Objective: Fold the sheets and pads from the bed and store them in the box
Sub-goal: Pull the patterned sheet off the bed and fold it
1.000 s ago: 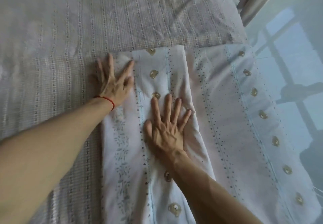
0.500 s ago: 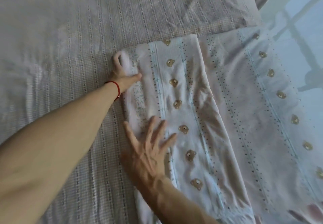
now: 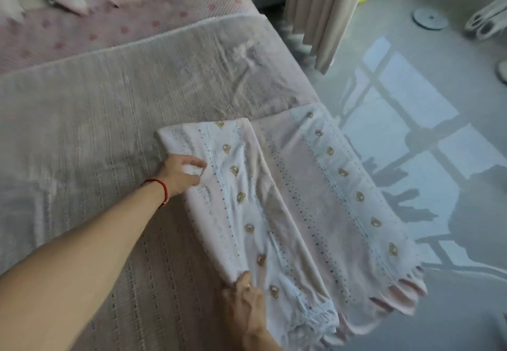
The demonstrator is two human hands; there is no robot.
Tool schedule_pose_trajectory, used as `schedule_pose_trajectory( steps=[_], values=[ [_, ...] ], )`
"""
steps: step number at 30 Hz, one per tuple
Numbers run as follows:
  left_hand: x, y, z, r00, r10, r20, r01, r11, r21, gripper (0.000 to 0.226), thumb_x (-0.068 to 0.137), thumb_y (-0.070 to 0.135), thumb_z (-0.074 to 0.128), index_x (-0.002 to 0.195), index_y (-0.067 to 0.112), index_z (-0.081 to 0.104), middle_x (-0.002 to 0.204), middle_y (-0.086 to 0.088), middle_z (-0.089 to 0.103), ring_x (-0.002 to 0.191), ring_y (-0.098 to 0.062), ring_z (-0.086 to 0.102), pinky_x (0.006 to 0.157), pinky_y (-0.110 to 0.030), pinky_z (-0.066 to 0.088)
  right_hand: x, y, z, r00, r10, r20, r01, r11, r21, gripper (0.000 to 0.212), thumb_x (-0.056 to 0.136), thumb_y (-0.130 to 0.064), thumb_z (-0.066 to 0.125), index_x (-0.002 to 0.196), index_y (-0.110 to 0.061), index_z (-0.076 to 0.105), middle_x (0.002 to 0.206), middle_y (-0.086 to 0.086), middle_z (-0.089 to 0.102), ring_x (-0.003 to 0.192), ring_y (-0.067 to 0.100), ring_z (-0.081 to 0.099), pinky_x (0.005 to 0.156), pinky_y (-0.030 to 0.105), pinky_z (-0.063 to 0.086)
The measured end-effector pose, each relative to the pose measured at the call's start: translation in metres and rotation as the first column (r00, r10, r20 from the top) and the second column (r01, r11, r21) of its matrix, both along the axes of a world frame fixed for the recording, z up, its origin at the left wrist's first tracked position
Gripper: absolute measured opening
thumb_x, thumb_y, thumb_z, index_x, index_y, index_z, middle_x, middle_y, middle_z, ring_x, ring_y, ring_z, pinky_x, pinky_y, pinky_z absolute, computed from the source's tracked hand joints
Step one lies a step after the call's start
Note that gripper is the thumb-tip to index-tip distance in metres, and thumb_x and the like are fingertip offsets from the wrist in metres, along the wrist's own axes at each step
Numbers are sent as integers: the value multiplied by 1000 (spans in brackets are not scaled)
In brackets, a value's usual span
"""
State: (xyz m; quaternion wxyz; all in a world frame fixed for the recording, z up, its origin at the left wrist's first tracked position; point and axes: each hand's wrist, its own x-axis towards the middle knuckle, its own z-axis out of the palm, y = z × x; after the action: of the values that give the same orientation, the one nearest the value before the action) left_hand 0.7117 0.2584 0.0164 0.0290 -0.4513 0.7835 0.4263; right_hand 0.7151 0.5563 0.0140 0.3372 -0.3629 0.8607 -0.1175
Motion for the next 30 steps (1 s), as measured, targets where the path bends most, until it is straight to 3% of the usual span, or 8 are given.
schedule_pose_trajectory(
  steps=[1,3,6,12,17,23,26,30],
  values=[
    [-10,4,21,1000,-24,-2,24,1000,13,33,82,4,76,108,24,77,146,-5,54,134,-25,50,97,-24,41,-3,9,21,994,96,54,-99,993,58,79,101,-70,9,138,-8,42,130,8,47,118,26,51,93,18,45],
    [-26,12,62,992,-125,30,125,992,6,24,85,18,75,107,26,78,138,-5,60,131,-27,53,100,-27,44,-21,32,54,990,141,-22,-140,989,46,37,108,-37,34,136,-16,46,134,5,50,123,25,52,86,25,35],
    [-60,28,136,909,-399,118,400,916,16,31,78,49,60,92,27,76,108,-2,71,113,-30,66,94,-30,50,-77,71,115,986,53,-156,-30,989,144,49,91,-47,25,126,-30,55,131,-1,52,115,27,58,81,34,34],
    [-131,73,245,601,-697,393,800,519,-303,1,86,15,63,86,16,63,90,-7,69,87,-23,63,69,-30,44,-186,142,246,936,-19,-352,42,997,58,29,90,-50,44,104,-26,54,107,-4,56,98,27,65,75,34,46],
    [-194,102,333,734,-650,197,607,498,-619,8,87,7,65,91,12,71,90,-8,67,92,-26,64,80,-34,50,-282,197,368,659,111,-744,-77,994,79,37,100,-32,47,133,-47,46,109,-6,49,85,19,58,76,35,48],
    [-211,118,490,860,-510,-14,274,485,-831,10,86,22,58,76,21,61,79,-6,54,84,-27,50,71,-33,33,-370,197,493,331,1,-944,-157,986,-54,50,90,-21,67,131,-43,50,96,2,52,77,30,63,66,37,45],
    [-190,86,552,899,-432,-75,113,394,-912,18,70,43,40,60,28,44,68,4,46,89,-30,49,89,-50,45,-374,169,565,271,-41,-962,-280,953,-120,39,94,-26,52,132,-37,55,90,5,54,74,31,63,66,34,38],
    [-131,64,613,956,-252,-152,-93,230,-969,24,82,56,69,77,33,66,92,-6,48,110,-34,40,90,-55,37,-367,127,631,180,-28,-983,-460,881,-109,41,96,-23,66,134,-33,53,83,8,58,61,28,61,57,36,47]
  ],
)
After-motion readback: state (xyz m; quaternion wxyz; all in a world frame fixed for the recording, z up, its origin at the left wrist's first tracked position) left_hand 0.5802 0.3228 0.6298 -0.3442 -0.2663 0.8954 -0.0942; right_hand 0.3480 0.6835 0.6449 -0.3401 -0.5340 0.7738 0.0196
